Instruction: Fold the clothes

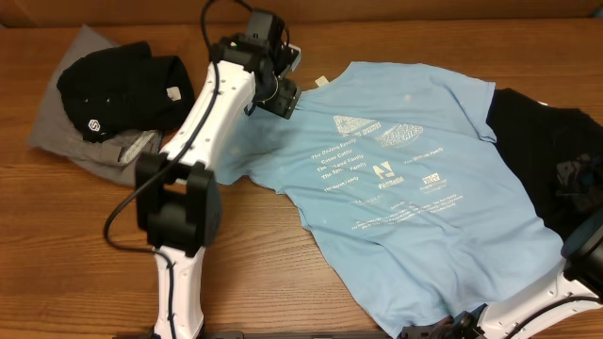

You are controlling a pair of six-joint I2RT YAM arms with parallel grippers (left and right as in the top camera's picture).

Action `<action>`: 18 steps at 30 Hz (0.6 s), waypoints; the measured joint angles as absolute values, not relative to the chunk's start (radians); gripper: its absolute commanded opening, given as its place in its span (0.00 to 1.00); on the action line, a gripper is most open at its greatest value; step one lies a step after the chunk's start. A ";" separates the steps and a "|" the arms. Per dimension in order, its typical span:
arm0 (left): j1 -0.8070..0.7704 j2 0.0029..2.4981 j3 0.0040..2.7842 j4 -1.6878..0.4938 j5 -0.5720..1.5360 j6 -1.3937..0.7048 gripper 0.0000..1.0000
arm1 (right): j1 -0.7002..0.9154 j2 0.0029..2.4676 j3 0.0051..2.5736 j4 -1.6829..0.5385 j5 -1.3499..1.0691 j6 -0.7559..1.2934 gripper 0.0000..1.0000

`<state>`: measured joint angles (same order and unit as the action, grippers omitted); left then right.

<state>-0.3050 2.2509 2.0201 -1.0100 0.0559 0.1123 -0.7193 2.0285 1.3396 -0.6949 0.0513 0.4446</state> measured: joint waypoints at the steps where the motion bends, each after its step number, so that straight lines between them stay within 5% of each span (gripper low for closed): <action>1: -0.302 2.277 2.018 -0.997 0.044 0.113 0.84 | -0.719 2.028 1.340 -0.698 0.049 0.444 0.04; 11: -0.273 2.363 2.003 -0.875 0.002 0.116 1.00 | -0.719 2.028 1.343 -0.721 0.031 0.444 0.04; 14: -0.267 2.370 2.003 -0.865 0.002 0.116 0.95 | -0.719 2.028 1.345 -0.727 0.029 0.443 0.04; 15: -0.267 2.374 2.003 -0.866 0.003 0.116 0.88 | -0.719 2.028 1.345 -0.728 0.030 0.444 0.04; 18: -0.266 2.408 2.003 -0.888 0.015 0.117 0.34 | -0.719 2.028 1.346 -0.736 0.029 0.444 0.04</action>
